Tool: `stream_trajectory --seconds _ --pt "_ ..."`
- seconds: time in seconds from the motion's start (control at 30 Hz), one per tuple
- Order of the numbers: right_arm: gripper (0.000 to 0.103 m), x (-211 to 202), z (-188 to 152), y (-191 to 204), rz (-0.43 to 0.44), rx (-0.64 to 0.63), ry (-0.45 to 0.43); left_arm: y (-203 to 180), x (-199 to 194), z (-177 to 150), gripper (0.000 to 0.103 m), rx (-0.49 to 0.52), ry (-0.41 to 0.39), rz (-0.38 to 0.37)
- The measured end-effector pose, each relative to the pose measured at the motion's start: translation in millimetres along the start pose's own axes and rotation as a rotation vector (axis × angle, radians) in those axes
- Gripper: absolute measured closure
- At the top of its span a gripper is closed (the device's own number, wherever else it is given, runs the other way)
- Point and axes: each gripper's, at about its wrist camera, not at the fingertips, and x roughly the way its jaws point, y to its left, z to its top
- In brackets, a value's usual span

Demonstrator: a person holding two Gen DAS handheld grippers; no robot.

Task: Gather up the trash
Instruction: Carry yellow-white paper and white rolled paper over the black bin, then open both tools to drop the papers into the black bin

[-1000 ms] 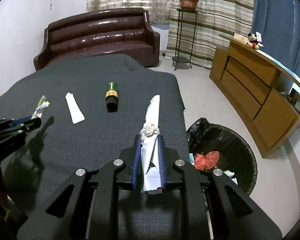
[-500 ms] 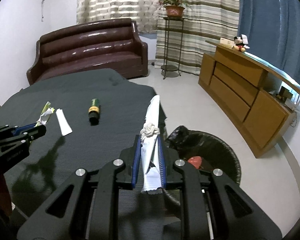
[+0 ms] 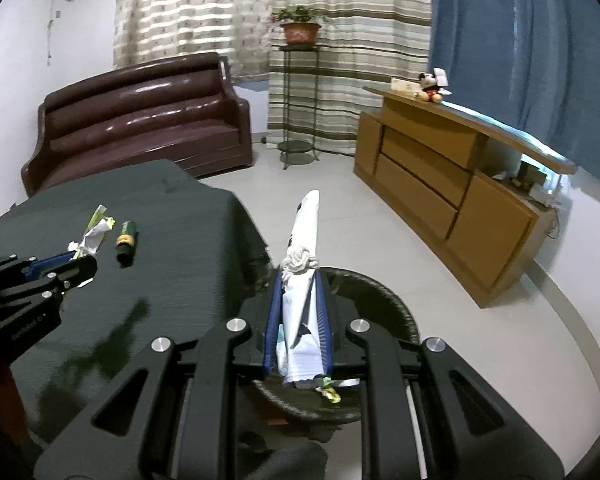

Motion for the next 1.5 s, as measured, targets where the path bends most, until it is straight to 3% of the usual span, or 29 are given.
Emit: stream_trajectory --seconds 0.6,1.5 --pt "0.086 16.6 1.1 -55.8 -0.082 0.074 -0.011 -73.2 33.1 23.1 0.081 0.086 -0.015 -0.091" --pt "0.086 62.9 -7.9 -81.3 -0.073 0.158 0.043 -102.6 83.8 29.1 0.08 0.121 0.068 -0.051"
